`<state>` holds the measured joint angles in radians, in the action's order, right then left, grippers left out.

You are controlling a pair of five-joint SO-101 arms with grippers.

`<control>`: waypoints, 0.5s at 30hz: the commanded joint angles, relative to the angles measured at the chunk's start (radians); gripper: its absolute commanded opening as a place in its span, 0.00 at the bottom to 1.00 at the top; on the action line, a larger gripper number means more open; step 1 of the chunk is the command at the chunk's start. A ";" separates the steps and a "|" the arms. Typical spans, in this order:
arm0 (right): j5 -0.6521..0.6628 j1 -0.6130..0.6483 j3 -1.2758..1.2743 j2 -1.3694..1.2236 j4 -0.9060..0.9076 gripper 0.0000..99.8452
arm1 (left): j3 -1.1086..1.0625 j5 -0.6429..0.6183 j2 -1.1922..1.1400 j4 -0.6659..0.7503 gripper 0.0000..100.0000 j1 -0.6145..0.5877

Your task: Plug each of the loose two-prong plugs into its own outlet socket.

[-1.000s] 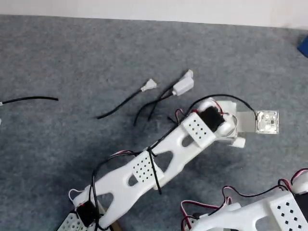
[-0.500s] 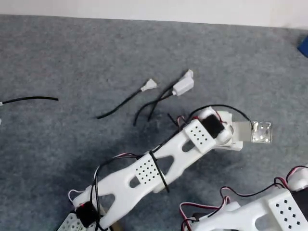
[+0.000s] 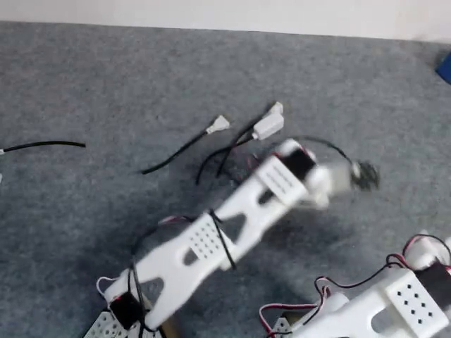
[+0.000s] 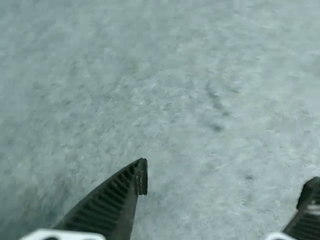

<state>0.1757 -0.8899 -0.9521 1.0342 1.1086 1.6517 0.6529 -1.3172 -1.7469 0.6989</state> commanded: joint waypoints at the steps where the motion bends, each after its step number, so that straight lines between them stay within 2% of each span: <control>1: 0.015 0.134 0.012 0.018 0.079 0.44 | -0.044 -0.281 0.171 -0.026 0.01 -0.180; 4: 0.017 0.321 0.013 0.018 0.166 0.44 | -0.271 -0.408 0.314 -0.028 0.01 -0.315; 9: 0.049 0.662 0.016 0.015 0.321 0.44 | -0.928 -0.425 0.596 -0.028 0.01 -0.441; 11: 0.081 0.757 0.042 0.015 0.375 0.44 | -1.145 -0.364 0.707 -0.025 0.01 -0.478; 15: 0.117 0.869 0.128 -0.008 0.473 0.44 | -1.463 -0.226 0.943 -0.020 0.01 -0.522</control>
<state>0.2677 -0.0967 -0.9122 1.0342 1.5136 0.4396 0.3491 -0.5976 -1.7576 0.2064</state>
